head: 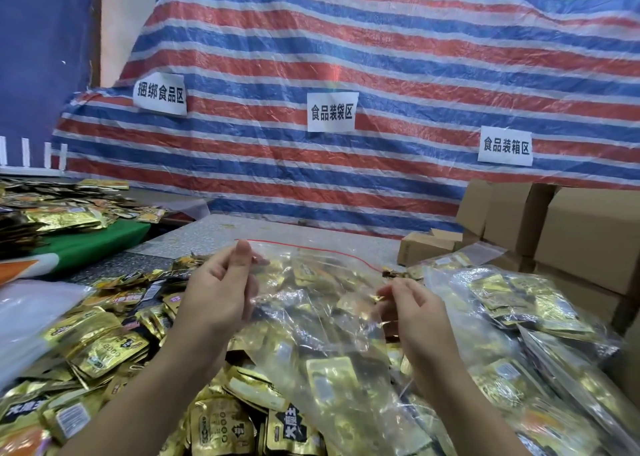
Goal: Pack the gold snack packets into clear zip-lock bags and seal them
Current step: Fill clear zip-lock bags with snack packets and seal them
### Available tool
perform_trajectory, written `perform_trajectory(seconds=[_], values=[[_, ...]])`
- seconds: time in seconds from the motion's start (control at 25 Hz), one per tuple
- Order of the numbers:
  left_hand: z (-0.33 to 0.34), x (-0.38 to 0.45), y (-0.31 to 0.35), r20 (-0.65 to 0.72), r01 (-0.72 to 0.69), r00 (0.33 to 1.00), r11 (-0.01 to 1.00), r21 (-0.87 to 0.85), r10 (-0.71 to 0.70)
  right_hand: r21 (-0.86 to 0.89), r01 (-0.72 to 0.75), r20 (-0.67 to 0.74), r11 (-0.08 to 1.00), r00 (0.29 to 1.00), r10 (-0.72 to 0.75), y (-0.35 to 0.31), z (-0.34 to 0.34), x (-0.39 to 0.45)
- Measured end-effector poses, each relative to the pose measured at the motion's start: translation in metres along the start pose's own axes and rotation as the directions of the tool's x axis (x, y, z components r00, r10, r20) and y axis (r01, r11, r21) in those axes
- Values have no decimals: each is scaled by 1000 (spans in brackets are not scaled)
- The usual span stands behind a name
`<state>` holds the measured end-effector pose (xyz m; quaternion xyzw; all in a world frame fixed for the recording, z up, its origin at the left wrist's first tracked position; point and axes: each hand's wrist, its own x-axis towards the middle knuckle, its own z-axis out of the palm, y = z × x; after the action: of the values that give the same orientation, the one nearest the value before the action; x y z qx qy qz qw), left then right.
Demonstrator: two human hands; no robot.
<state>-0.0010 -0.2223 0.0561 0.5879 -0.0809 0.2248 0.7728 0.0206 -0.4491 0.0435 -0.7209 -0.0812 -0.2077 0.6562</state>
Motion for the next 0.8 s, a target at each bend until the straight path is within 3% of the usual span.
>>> perform_trajectory(seconds=[0.08, 0.12, 0.2, 0.28, 0.4, 0.52, 0.6, 0.8], values=[[0, 0, -2, 44, -15, 999, 1000, 27, 14, -287, 63, -88, 956, 992, -91, 9, -9, 6], [-1, -1, -3, 60, -23, 998, 999, 39, 20, -397, 77, -67, 914, 991, -113, 12, -11, 8], [-1, -1, -5, 76, -46, 996, 998, 45, 42, -580, 111, 48, 807, 994, -102, 14, -12, 15], [-2, 0, -4, 74, -68, 995, 997, 36, 65, -764, 182, 193, 619, 980, -50, 11, -7, 26], [-3, 2, -5, 63, -88, 994, 995, 45, 85, -903, 271, 329, 332, 935, 131, 10, 4, 46], [-4, 4, -9, 56, -97, 994, 993, 62, 94, -946, 289, 319, 149, 914, 251, 15, 11, 64], [-4, 3, -11, 71, -110, 992, 991, 82, 104, -962, 251, 271, 104, 913, 306, 20, 16, 72], [-4, 5, -14, 78, -122, 990, 987, 104, 114, -985, 138, 166, 107, 929, 330, 38, 25, 84]])
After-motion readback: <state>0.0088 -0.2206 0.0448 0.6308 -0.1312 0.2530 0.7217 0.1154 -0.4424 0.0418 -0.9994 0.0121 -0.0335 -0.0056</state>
